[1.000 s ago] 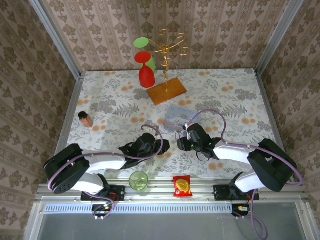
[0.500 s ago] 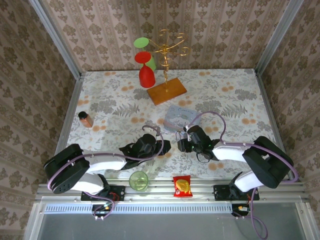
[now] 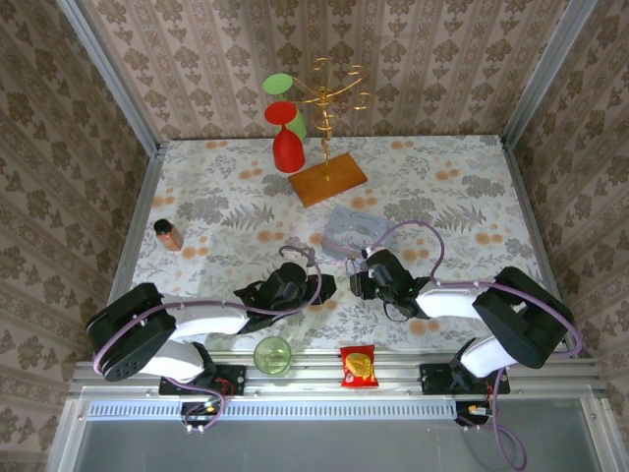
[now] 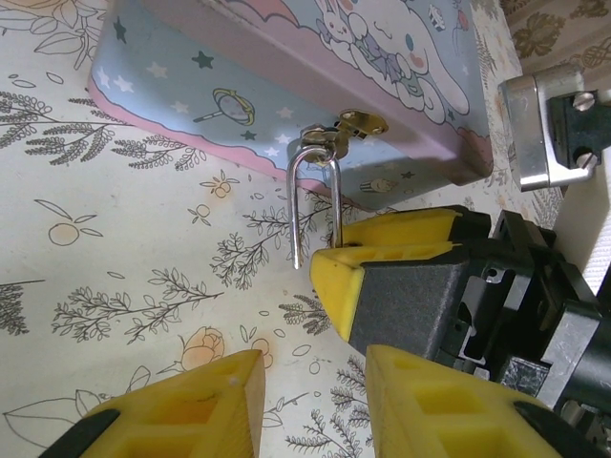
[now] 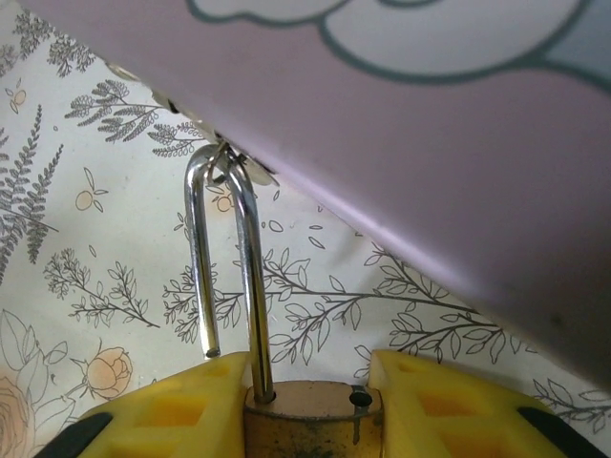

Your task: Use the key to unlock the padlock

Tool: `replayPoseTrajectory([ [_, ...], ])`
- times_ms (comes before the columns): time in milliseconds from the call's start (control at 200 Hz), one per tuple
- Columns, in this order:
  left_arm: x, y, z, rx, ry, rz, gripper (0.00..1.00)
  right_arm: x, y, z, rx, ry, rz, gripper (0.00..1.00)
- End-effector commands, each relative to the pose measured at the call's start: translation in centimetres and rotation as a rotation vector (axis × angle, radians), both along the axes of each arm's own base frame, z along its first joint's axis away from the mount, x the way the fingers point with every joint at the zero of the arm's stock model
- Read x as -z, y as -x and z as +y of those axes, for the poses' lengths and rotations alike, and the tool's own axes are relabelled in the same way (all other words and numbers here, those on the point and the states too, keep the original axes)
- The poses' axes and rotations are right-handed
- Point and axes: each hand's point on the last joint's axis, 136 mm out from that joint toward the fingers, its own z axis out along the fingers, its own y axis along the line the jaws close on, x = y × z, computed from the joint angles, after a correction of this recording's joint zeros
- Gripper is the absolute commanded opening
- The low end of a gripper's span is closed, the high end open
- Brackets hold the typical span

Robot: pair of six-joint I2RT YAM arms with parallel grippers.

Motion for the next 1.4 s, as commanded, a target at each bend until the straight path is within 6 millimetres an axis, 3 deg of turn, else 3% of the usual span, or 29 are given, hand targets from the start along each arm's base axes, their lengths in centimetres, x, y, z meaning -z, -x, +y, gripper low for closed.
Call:
replayPoseTrajectory([
  [0,-2.8,-1.5,-0.6,0.017,-0.03,-0.087,0.33,2.9,1.6,-2.4,0.08,0.062,0.075,0.31],
  [170,-8.0,-4.3,-0.6,0.068,-0.171,-0.278,0.37,3.9,2.7,-3.3,0.164,0.009,0.118,0.27],
  [305,-9.1,-6.7,-1.5,0.128,-0.232,-0.322,0.39,4.1,3.2,-4.3,0.205,0.018,0.137,0.26],
  [525,-6.8,-9.1,-5.4,0.282,-0.327,-0.32,0.4,2.8,3.5,-5.8,0.252,0.026,0.133,0.25],
  [695,-4.9,-11.4,-8.4,0.372,-0.412,-0.335,0.4,3.3,3.8,-6.7,0.29,0.003,0.161,0.24],
  [810,-3.6,-11.5,-9.8,0.412,-0.44,-0.334,0.39,3.4,3.6,-6.9,0.334,-0.051,0.173,0.24],
  [1105,2.3,-9.8,-8.6,0.433,-0.502,-0.239,0.34,2.2,1.7,-5.6,0.442,-0.218,0.154,0.22],
  [1395,4.8,-8.6,-7.3,0.423,-0.513,-0.206,0.29,1.6,0.1,-4.8,0.527,-0.294,0.118,0.2],
])
